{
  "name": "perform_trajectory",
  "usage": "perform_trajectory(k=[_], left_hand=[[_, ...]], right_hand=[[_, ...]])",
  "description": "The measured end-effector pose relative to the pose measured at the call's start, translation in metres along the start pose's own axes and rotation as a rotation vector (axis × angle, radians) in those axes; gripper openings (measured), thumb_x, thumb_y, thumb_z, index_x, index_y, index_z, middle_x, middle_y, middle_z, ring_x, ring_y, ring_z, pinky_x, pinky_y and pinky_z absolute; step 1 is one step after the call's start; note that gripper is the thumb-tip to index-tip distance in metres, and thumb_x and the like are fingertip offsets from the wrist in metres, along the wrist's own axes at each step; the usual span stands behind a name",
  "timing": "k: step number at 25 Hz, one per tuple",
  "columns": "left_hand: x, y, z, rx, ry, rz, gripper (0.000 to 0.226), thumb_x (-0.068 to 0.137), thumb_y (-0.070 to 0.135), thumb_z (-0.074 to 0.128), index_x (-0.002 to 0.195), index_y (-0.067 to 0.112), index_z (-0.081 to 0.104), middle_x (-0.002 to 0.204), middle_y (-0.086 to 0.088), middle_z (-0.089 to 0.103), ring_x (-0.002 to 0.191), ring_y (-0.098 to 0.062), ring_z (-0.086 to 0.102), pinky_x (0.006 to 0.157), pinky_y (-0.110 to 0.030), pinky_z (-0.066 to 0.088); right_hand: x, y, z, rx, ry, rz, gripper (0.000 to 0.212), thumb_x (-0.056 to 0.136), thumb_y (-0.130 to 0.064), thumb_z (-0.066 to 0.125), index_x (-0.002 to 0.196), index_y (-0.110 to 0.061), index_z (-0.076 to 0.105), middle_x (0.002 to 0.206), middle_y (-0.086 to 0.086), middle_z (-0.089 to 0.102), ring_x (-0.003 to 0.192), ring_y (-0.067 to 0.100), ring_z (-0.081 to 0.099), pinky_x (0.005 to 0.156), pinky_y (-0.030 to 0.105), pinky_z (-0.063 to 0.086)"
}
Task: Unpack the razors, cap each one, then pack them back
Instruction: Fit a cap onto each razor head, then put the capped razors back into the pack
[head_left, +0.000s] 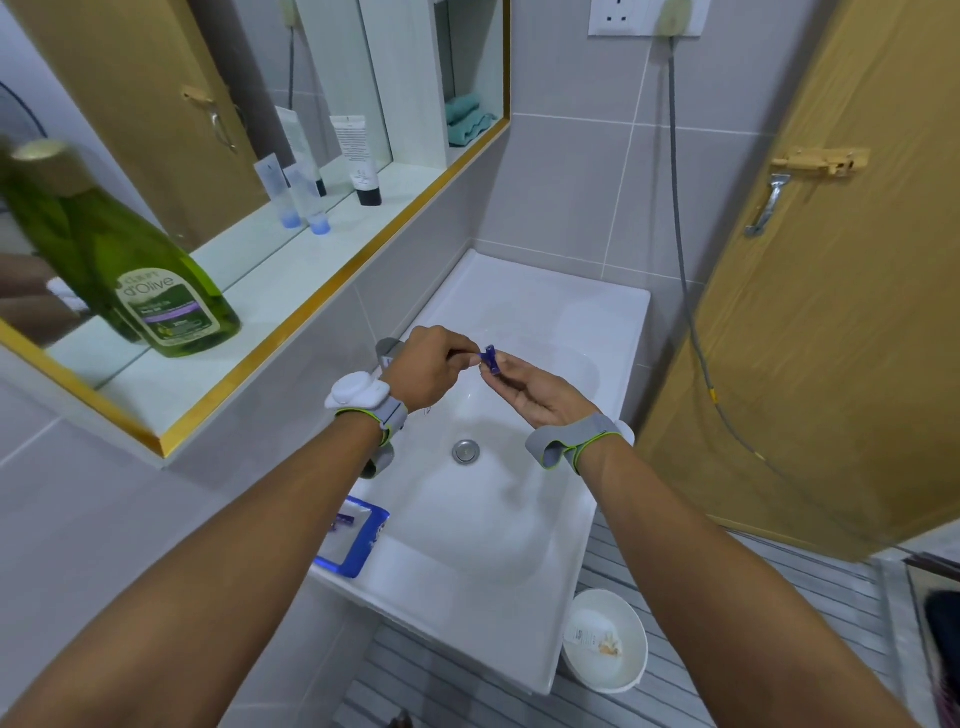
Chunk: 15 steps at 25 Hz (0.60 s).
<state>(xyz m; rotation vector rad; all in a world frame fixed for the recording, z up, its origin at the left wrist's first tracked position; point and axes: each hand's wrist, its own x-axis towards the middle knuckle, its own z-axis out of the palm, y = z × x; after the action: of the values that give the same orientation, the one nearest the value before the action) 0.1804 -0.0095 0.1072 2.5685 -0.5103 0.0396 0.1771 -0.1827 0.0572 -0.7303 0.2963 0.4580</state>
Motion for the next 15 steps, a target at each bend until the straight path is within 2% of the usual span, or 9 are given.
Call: perform_trajectory(k=[3,5,6,8,12,14,15], left_hand=[[-0.034,-0.03,0.0,-0.143,0.118,-0.161,0.016,0.093,0.022,0.063,0.094,0.013,0.076,0.08,-0.005,0.073,0.07,-0.022,0.064,0.062,-0.021,0.049],[-0.053,-0.06,0.002,-0.208,0.159,-0.307,0.013,0.093,0.018,0.063,0.094,0.014,0.075,0.081,-0.003,0.073,0.067,-0.016,0.064,0.059,-0.009,0.047],[-0.059,-0.077,0.005,-0.21,0.175,-0.369,0.014,0.092,0.018,0.063,0.094,0.014,0.076,0.082,-0.004,0.074,0.069,-0.016,0.065,0.064,-0.011,0.05],[-0.069,-0.109,0.013,-0.169,0.177,-0.465,0.015,0.091,0.017,0.062,0.092,0.012,0.076,0.086,-0.008,0.075,0.078,-0.024,0.068,0.078,-0.026,0.054],[-0.06,-0.173,0.04,-0.088,0.102,-0.581,0.016,0.091,0.01,0.061,0.092,0.0,0.074,0.092,-0.021,0.072,0.088,-0.037,0.065,0.074,-0.028,0.042],[-0.047,-0.185,0.05,-0.047,0.103,-0.548,0.018,0.092,0.007,0.059,0.09,-0.005,0.073,0.092,-0.025,0.072,0.09,-0.041,0.064,0.075,-0.034,0.043],[-0.039,-0.193,0.055,-0.019,0.091,-0.539,0.02,0.093,0.007,0.058,0.091,-0.006,0.073,0.093,-0.027,0.071,0.091,-0.041,0.064,0.075,-0.037,0.043]], right_hand=[[0.011,0.023,0.005,-0.133,0.028,0.144,0.023,0.095,-0.021,0.057,0.102,0.001,0.061,0.1,0.018,0.066,0.092,0.026,0.066,0.091,0.034,0.055],[0.024,0.042,0.005,-0.318,0.117,0.202,0.018,0.095,-0.023,0.057,0.095,-0.005,0.062,0.103,0.014,0.065,0.086,0.022,0.065,0.093,0.034,0.052],[0.031,0.053,0.002,-0.405,0.177,0.204,0.014,0.094,-0.022,0.059,0.09,-0.009,0.062,0.103,0.012,0.064,0.082,0.02,0.064,0.09,0.032,0.053],[0.038,0.07,-0.003,-0.545,0.26,0.172,0.013,0.091,-0.022,0.062,0.083,-0.012,0.061,0.098,0.009,0.063,0.075,0.016,0.062,0.079,0.029,0.053],[0.08,0.107,0.0,-0.74,0.312,0.231,0.019,0.092,-0.016,0.058,0.073,-0.013,0.055,0.073,0.004,0.059,0.065,0.015,0.056,0.067,0.027,0.05],[0.096,0.12,0.005,-0.806,0.294,0.28,0.01,0.093,-0.012,0.05,0.083,-0.015,0.05,0.073,0.004,0.059,0.072,0.02,0.057,0.072,0.031,0.052],[0.109,0.129,0.006,-0.905,0.299,0.25,0.007,0.091,-0.011,0.05,0.092,-0.018,0.047,0.083,0.006,0.06,0.082,0.026,0.061,0.081,0.036,0.055]])
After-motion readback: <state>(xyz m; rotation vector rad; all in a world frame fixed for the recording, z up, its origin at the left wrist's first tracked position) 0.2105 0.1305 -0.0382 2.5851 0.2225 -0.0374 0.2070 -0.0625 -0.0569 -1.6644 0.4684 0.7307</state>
